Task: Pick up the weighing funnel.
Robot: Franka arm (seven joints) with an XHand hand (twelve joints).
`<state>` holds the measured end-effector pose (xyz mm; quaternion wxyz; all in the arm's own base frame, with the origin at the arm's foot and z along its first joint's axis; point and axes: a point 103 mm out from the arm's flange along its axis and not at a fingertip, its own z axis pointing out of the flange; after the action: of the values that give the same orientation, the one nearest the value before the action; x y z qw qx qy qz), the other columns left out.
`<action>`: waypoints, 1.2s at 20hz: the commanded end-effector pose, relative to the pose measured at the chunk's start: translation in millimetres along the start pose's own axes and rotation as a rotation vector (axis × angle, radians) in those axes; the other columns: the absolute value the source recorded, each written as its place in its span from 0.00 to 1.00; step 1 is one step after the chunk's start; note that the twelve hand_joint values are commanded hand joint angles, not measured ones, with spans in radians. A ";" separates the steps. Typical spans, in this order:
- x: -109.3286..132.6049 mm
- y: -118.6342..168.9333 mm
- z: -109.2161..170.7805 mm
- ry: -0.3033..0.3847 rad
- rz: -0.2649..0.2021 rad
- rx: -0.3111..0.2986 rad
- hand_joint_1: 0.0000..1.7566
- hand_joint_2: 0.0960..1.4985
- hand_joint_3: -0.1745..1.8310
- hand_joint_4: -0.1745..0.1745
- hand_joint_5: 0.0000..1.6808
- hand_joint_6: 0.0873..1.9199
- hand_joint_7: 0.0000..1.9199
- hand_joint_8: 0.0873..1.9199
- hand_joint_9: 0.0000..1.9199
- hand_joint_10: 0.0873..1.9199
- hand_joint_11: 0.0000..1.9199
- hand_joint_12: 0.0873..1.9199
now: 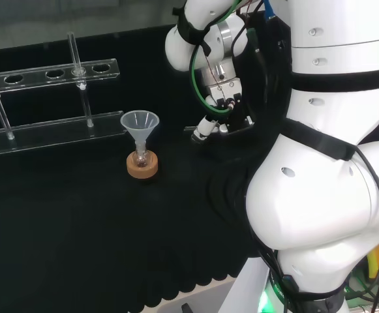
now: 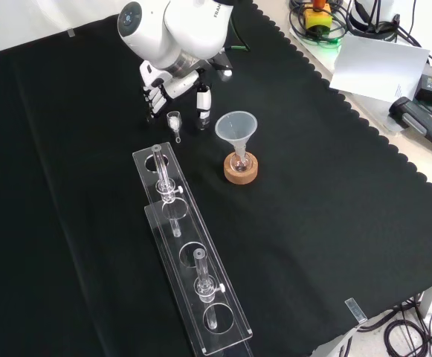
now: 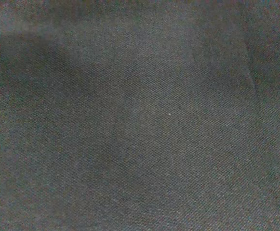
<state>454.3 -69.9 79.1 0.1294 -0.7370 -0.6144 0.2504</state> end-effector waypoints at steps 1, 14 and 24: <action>-1.9 1.0 2.2 -0.004 0.006 -0.006 0.34 0.44 0.12 0.60 0.25 0.00 0.24 0.18 0.17 0.29 0.00 0.49; -1.7 9.9 3.5 0.009 0.007 -0.044 0.37 0.40 0.21 0.68 0.37 0.00 0.39 0.14 0.29 0.22 0.00 0.53; -1.0 16.0 3.1 0.030 0.018 -0.073 0.40 0.35 0.32 0.76 0.46 0.00 0.47 0.14 0.36 0.18 0.00 0.55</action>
<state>464.4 -74.0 69.4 0.1085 -0.7488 -0.6151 0.2217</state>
